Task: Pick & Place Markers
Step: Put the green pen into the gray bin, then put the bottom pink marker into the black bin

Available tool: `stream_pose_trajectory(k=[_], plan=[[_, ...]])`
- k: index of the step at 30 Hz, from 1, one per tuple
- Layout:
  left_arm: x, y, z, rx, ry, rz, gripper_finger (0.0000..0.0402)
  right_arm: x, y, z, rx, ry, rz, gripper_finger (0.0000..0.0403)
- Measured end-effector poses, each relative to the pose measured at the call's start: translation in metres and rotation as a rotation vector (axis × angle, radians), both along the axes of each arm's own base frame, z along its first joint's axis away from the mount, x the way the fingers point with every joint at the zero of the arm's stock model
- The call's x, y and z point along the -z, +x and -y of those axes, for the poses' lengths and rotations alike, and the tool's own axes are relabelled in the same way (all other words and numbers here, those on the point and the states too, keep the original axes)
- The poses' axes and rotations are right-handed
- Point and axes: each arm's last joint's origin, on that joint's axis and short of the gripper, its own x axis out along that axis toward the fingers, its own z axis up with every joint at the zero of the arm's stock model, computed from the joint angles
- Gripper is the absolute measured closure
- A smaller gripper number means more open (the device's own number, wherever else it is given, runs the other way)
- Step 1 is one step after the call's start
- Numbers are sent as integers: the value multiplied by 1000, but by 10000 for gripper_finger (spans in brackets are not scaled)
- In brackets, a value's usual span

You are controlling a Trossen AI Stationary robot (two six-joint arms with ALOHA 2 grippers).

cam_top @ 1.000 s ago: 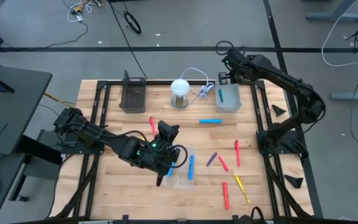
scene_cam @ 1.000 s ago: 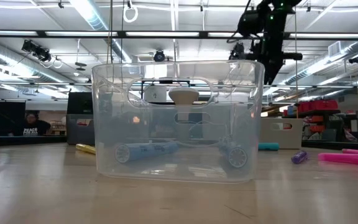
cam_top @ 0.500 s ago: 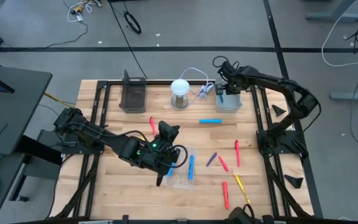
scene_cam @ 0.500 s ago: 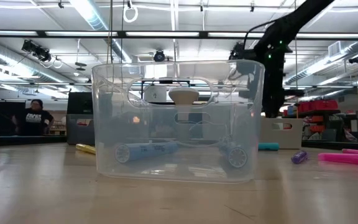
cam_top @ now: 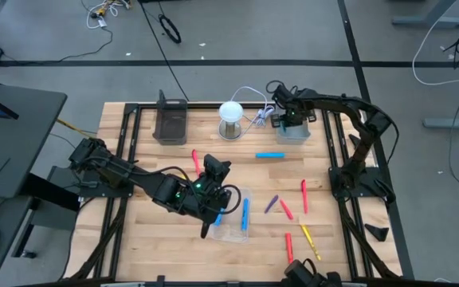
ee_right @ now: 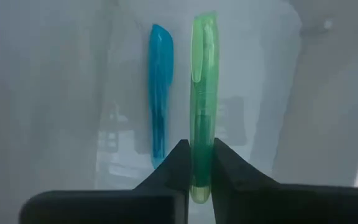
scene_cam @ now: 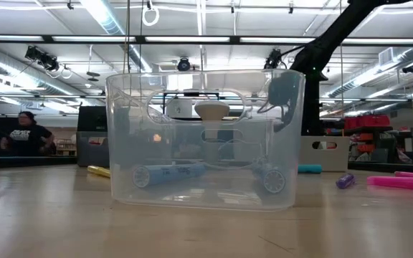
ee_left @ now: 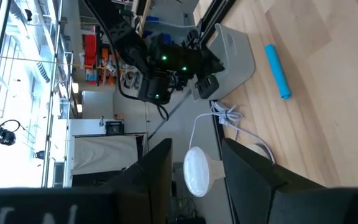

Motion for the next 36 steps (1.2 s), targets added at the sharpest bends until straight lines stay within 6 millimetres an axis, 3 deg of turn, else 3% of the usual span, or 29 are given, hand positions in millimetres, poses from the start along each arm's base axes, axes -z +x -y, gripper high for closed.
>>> stream_pose_trajectory(k=[13,22,25,36], plan=[[0,0,0,1,1,-2,255,-2,0,0,-20,-6,4,263],[1,-1,0,4,-3,-12,255,-3,2,3,-48,-33,19,262],[3,-4,0,47,-86,-39,255,-6,0,4,-46,-47,27,261],[-6,-20,-36,-44,-359,-36,255,-51,-17,1,-45,-154,120,259]])
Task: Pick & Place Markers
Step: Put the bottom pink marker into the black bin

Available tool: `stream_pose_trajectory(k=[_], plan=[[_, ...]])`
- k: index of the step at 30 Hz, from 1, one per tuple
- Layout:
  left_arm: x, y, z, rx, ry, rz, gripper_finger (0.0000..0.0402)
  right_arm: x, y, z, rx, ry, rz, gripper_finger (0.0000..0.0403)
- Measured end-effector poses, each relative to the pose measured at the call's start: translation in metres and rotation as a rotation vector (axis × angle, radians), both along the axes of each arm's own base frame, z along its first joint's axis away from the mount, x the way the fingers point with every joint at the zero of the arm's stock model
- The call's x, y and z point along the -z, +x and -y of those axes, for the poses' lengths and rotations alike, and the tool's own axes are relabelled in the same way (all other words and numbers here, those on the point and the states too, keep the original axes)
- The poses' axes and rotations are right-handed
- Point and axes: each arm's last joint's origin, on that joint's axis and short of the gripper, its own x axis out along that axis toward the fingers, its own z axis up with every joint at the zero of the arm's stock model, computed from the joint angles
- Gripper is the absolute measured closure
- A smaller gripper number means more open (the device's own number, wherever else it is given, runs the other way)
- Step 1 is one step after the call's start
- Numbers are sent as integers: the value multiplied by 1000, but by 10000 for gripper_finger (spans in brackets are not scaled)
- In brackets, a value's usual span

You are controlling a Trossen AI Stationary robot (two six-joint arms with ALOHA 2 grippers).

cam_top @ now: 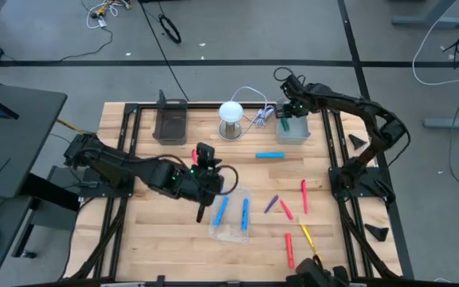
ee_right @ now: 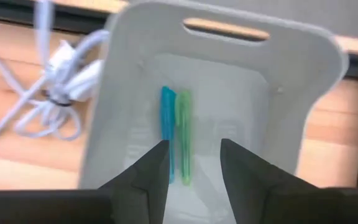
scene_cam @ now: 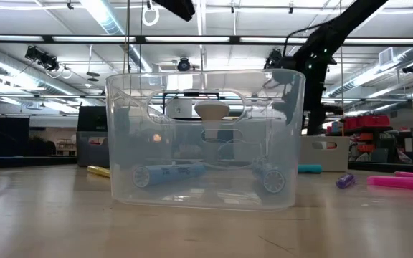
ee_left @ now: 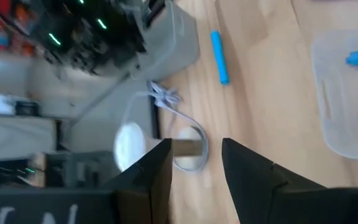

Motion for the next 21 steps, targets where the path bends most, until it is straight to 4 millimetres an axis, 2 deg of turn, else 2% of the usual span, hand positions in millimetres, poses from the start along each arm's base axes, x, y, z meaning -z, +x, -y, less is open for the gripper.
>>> stream_pose_trajectory(k=[10,15,21], plan=[[-8,-12,-35,-105,-207,-12,255,-54,-19,-32,-84,-64,132,259],[-9,-22,-48,-108,-307,4,255,-69,-26,-57,-134,-41,120,259],[1,-48,-63,-121,-335,70,255,-78,-25,-90,-231,-1,94,259]])
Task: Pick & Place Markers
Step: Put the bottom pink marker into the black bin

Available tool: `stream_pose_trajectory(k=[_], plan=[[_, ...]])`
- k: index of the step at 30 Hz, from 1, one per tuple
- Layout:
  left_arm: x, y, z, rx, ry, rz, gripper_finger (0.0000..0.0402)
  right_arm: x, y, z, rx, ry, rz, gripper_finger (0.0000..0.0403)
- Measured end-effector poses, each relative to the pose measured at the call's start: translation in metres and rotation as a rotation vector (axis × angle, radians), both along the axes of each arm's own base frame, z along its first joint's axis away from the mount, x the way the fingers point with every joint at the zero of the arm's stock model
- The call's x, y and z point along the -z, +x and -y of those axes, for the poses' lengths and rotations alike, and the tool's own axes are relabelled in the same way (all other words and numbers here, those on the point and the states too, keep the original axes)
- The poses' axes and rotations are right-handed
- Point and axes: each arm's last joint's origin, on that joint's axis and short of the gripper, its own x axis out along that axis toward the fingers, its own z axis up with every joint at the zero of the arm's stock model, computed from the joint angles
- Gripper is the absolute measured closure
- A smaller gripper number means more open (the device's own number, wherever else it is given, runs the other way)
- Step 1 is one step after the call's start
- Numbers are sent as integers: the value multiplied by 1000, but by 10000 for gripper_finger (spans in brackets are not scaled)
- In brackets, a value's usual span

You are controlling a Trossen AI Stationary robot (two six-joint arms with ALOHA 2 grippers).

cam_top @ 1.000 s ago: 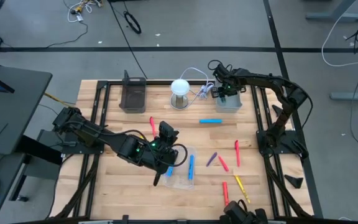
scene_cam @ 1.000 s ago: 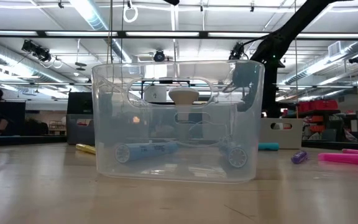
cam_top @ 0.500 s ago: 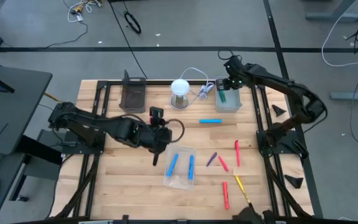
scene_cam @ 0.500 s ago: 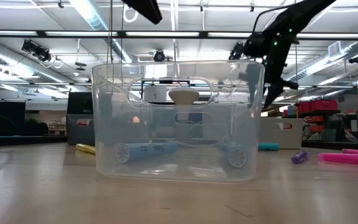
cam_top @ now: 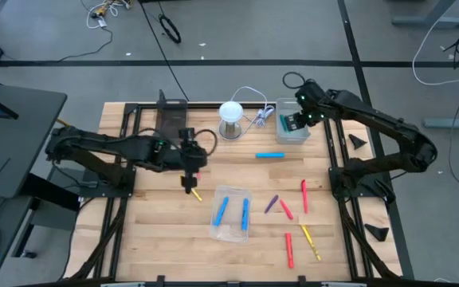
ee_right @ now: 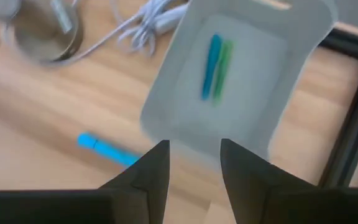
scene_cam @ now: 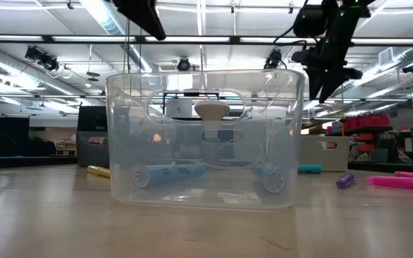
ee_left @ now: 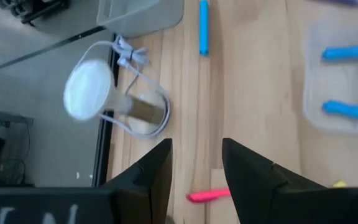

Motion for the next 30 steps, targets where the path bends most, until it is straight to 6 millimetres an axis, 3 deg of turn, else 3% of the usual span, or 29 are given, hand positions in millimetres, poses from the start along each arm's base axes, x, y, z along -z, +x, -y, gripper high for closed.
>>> stream_pose_trajectory(k=[15,22,30], plan=[[25,-54,-10,-2,-45,225,255,0,18,-73,-29,140,-37,259],[34,-78,-14,0,-74,357,255,1,21,-117,-18,194,-65,259],[36,-93,-16,-35,-135,430,255,2,19,-170,27,250,-37,259]])
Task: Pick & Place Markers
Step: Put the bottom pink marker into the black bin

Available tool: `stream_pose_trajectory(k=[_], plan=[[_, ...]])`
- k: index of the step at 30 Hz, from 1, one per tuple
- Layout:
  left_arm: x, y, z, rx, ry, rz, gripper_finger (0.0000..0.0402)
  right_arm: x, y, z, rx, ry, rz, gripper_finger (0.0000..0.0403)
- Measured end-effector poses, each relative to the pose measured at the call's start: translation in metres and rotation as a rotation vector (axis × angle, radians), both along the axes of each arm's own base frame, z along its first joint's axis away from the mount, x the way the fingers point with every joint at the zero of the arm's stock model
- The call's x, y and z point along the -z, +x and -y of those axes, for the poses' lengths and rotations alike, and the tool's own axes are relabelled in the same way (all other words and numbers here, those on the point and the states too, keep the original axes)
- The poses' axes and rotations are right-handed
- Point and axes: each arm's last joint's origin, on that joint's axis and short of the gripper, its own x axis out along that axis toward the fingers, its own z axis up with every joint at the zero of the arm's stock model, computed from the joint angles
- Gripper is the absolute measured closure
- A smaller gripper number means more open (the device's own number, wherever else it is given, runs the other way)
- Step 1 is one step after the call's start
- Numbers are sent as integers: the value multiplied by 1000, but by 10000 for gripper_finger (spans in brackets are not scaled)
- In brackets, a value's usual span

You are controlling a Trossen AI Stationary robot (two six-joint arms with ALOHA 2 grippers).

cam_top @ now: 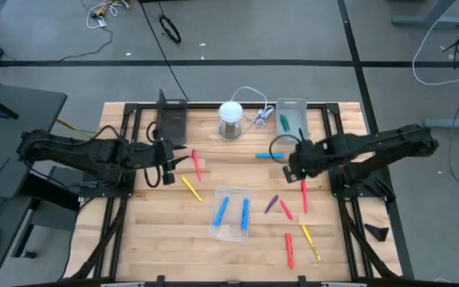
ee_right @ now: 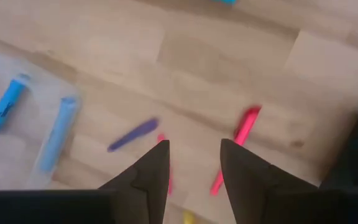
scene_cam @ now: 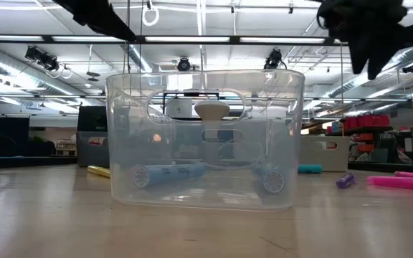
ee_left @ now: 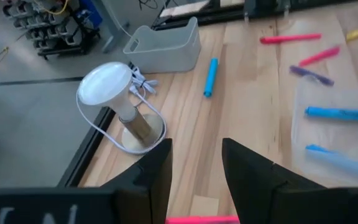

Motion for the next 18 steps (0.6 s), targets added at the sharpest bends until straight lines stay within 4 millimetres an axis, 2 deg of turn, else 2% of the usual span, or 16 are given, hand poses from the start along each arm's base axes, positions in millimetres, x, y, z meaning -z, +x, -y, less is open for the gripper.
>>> stream_pose_trajectory(k=[7,18], plan=[[-2,-1,0,4,19,1,255,0,-8,-31,98,35,24,259],[-2,-1,-1,2,23,2,255,6,-16,-40,223,-4,-52,259]])
